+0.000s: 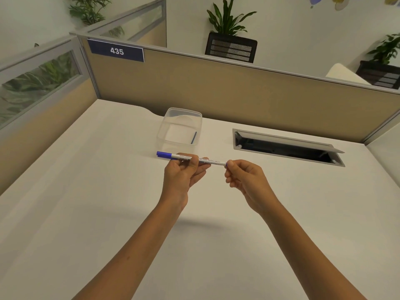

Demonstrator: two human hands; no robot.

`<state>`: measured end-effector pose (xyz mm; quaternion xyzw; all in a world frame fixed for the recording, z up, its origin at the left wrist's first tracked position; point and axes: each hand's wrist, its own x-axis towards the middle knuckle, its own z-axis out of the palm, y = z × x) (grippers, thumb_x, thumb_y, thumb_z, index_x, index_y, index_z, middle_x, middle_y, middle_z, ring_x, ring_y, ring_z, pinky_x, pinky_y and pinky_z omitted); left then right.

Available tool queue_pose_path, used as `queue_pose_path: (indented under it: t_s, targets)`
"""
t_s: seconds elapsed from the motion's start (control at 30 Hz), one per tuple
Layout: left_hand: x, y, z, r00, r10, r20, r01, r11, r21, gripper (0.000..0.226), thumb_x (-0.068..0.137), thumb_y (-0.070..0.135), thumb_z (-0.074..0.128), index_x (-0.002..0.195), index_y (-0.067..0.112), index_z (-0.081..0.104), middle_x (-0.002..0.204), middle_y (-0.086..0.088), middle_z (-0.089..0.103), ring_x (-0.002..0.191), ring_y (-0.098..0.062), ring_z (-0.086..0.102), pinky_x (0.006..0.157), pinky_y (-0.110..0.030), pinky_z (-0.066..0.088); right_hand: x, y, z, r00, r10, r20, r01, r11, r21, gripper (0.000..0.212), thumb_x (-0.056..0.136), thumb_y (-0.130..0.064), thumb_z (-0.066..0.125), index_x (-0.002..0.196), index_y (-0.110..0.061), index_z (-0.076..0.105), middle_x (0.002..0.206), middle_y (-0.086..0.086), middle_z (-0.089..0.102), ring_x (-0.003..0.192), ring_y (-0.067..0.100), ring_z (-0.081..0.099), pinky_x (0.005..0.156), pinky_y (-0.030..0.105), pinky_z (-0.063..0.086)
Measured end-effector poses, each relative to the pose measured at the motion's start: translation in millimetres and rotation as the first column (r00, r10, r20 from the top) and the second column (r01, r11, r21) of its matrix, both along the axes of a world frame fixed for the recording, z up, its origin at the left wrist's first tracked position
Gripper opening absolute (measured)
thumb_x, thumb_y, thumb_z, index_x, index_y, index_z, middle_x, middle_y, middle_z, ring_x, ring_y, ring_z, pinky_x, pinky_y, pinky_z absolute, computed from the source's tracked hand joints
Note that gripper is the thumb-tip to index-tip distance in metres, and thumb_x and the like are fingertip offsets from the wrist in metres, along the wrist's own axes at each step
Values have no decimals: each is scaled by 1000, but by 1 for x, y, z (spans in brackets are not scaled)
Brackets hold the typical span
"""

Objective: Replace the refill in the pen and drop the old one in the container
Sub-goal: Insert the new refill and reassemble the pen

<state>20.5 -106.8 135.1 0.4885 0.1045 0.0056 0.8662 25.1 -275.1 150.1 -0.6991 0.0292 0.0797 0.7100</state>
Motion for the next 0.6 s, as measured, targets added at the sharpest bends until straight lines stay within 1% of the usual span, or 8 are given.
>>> queue_pose_path:
  t_s: [0.07,0.17,0.23,0.27,0.37,0.4,0.5,0.6]
  targets:
    - [-1,-2,-1,1000,15,-11,-15,1000,7,4,90,13,57,90,9,58,80,-1,78,81,-23,74,64,-25,58,0,2,-1,999,-20,31,22,997,-71,16,92,-18,56,86,-6,66,63,1,63,55,8,57,52,16,50]
    - [-1,-4,-1,997,35,-65,-37,999,-31,8,92,13,55,93,5,58,75,-1,78,78,-21,74,62,-24,57,-1,9,-5,972,-63,228,129,949,-288,14,93,-15,54,82,-15,62,64,-2,61,53,2,56,51,12,48]
    - [0,-5,1,994,27,-105,-35,997,-68,10,92,13,54,93,4,58,73,-2,77,76,-20,74,61,-24,58,-4,13,-9,917,-49,396,221,888,-403,14,93,-13,54,81,-18,59,65,-7,60,57,1,57,53,8,46]
    - [0,-5,2,992,17,-121,-28,995,-91,10,92,13,54,93,4,58,73,-3,77,75,-20,74,60,-24,58,-5,14,-11,879,-32,476,268,859,-436,12,93,-12,54,82,-16,59,66,-8,59,59,2,57,54,7,45]
    - [1,-4,5,988,-23,-154,1,990,-143,10,93,13,53,92,4,58,72,-5,77,73,-19,74,58,-25,58,-5,13,-14,748,36,663,389,786,-482,9,92,-9,55,85,-8,60,71,-1,60,60,8,52,57,10,42]
    - [1,-3,5,986,-37,-163,13,989,-150,11,93,13,53,92,4,59,72,-5,77,72,-18,74,58,-25,58,-4,12,-15,710,65,701,416,765,-492,8,91,-8,55,86,-6,61,74,2,62,61,8,49,59,10,40]
    - [2,-1,6,981,-68,-183,39,987,-159,13,93,14,53,91,4,60,71,-6,77,71,-18,74,57,-25,58,-4,8,-17,633,169,756,458,705,-541,8,87,-7,57,87,-1,63,78,10,65,69,6,45,67,3,35]
    - [3,1,5,979,-70,-192,41,988,-152,13,93,14,53,91,4,61,70,-5,77,71,-18,74,56,-25,58,-2,4,-18,603,241,760,455,679,-576,10,87,-9,58,88,0,64,79,12,67,71,10,49,70,2,34]
